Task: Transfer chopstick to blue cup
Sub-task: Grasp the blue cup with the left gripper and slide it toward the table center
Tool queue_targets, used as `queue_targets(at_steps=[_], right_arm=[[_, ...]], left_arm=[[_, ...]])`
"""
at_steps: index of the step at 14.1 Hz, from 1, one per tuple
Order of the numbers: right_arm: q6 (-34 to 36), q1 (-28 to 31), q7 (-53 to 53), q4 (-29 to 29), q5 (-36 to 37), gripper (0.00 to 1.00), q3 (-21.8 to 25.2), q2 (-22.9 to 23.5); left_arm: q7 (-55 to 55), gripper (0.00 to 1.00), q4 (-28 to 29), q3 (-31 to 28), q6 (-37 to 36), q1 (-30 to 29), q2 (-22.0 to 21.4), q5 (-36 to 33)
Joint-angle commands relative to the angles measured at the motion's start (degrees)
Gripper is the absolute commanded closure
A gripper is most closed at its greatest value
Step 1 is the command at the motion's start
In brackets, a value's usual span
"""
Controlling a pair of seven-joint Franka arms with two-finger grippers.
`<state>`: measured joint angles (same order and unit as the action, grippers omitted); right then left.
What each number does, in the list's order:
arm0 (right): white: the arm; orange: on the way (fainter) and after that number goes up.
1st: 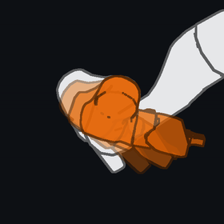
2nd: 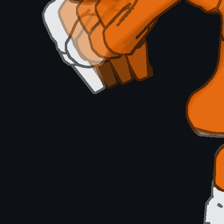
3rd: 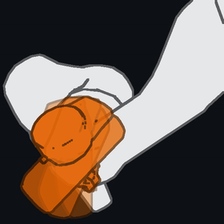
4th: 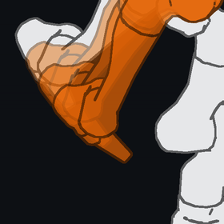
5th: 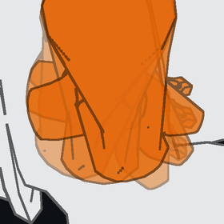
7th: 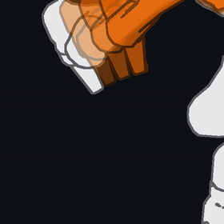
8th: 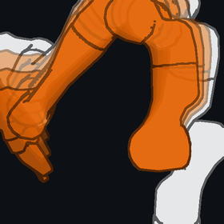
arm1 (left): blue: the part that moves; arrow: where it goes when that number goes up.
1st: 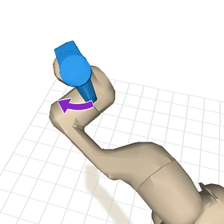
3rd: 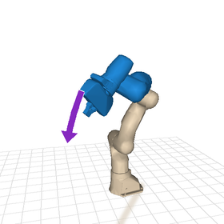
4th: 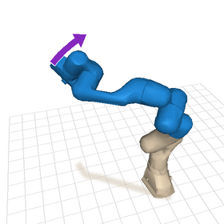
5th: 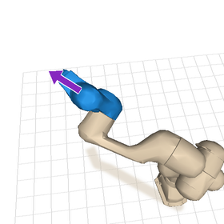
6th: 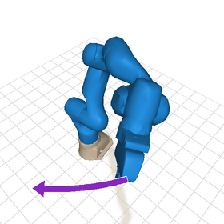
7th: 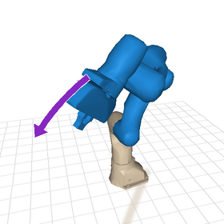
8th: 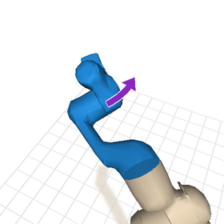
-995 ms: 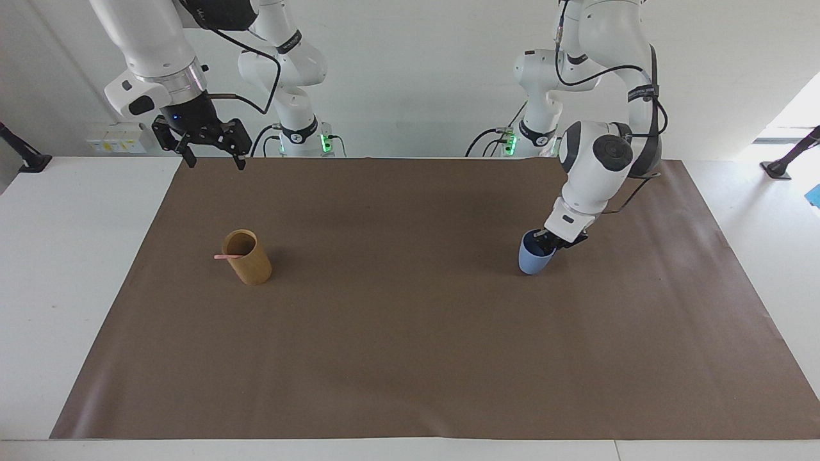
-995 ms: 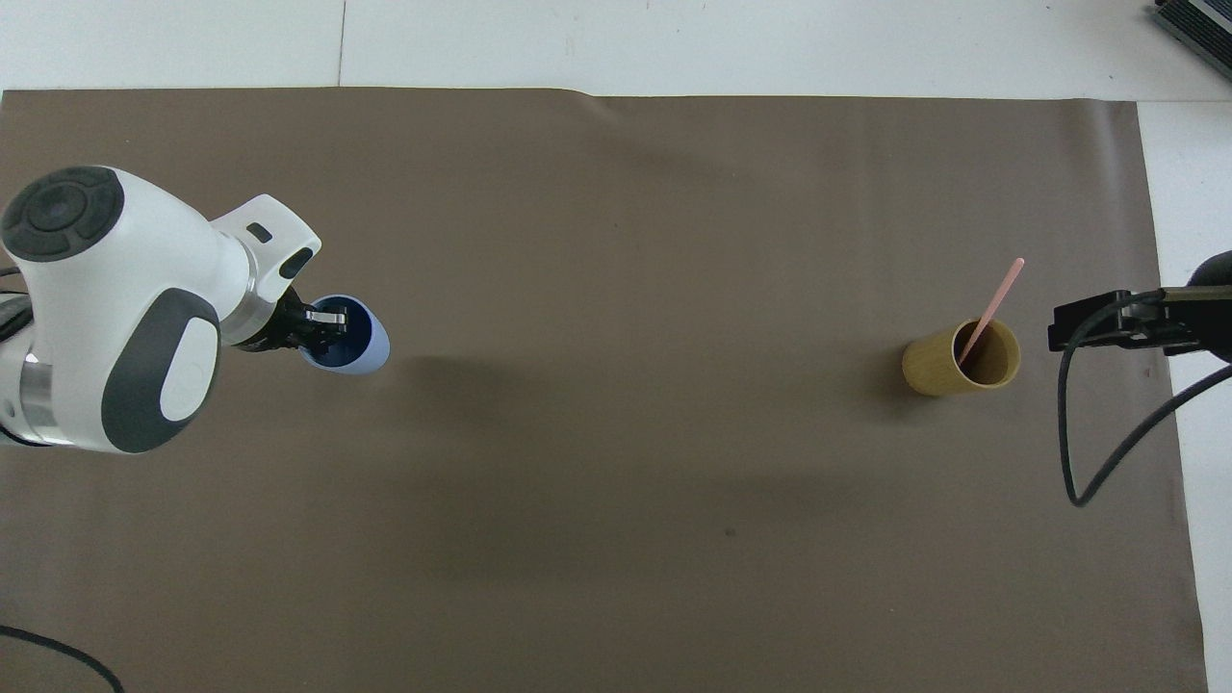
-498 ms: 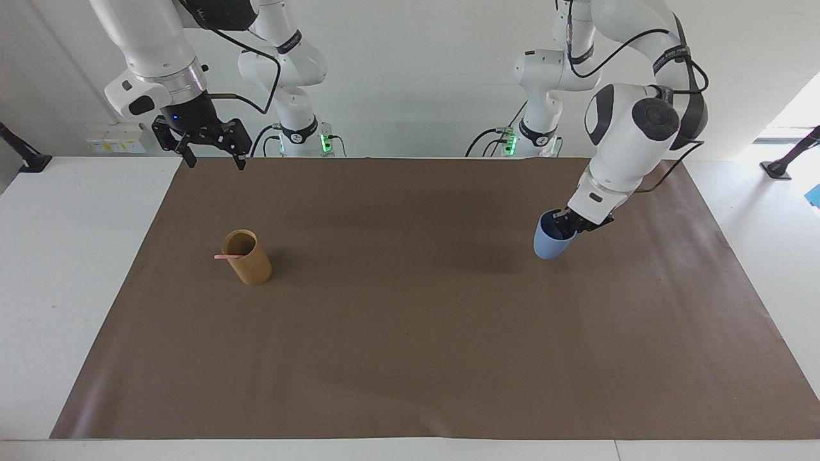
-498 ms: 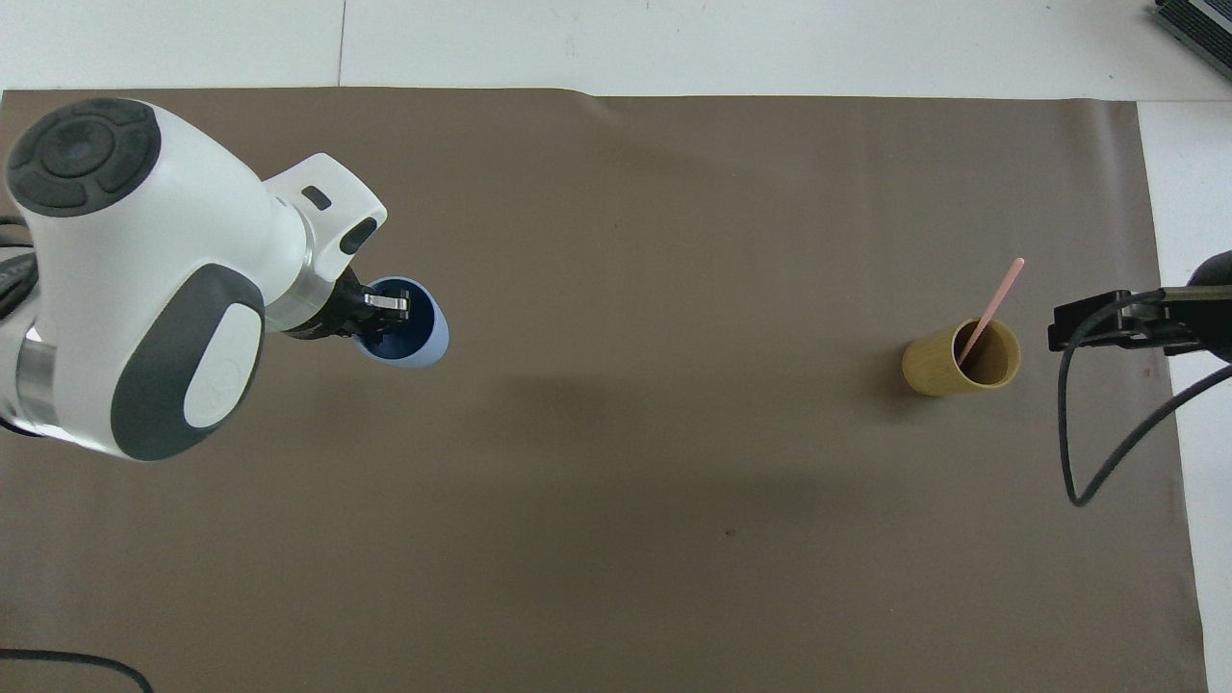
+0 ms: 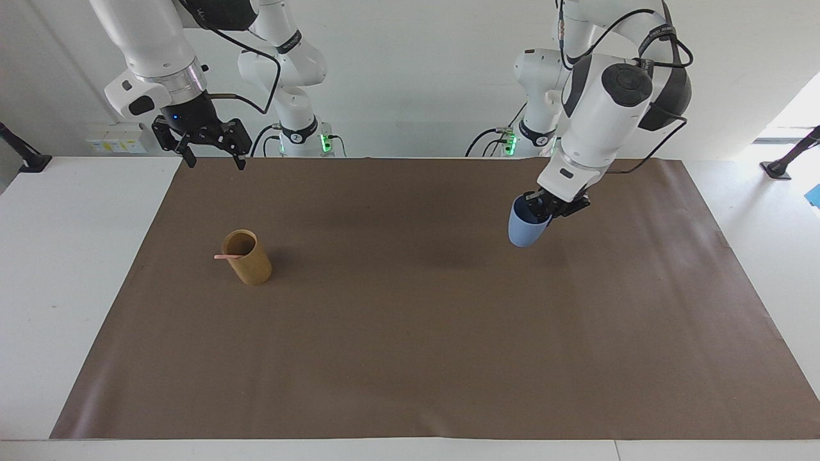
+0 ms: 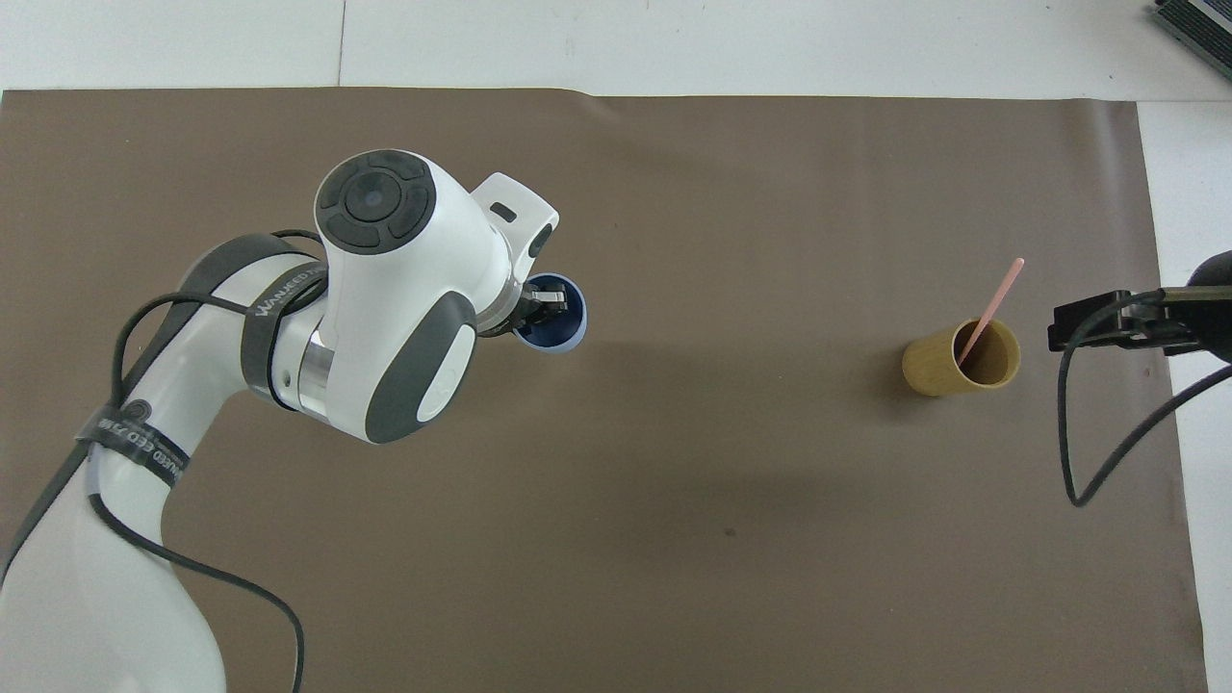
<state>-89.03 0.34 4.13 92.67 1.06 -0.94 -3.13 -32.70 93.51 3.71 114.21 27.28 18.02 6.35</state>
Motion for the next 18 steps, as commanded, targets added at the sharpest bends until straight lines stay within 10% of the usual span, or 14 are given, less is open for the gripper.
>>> queue_targets(at_steps=[1,18], right_arm=[[-0.4,0.7,-1.6,1.2,-0.7,0.0,-0.2,-1.1],[-0.5,0.7,-1.7,1.2,-0.7,0.0,-0.1,-1.1]], left_arm=[[-0.7,1.0,-1.8,-1.1,0.3,1.0,1.3,2.6],[-3.7,1.0,-4.7,-1.2,2.2,5.9,8.5,3.4]])
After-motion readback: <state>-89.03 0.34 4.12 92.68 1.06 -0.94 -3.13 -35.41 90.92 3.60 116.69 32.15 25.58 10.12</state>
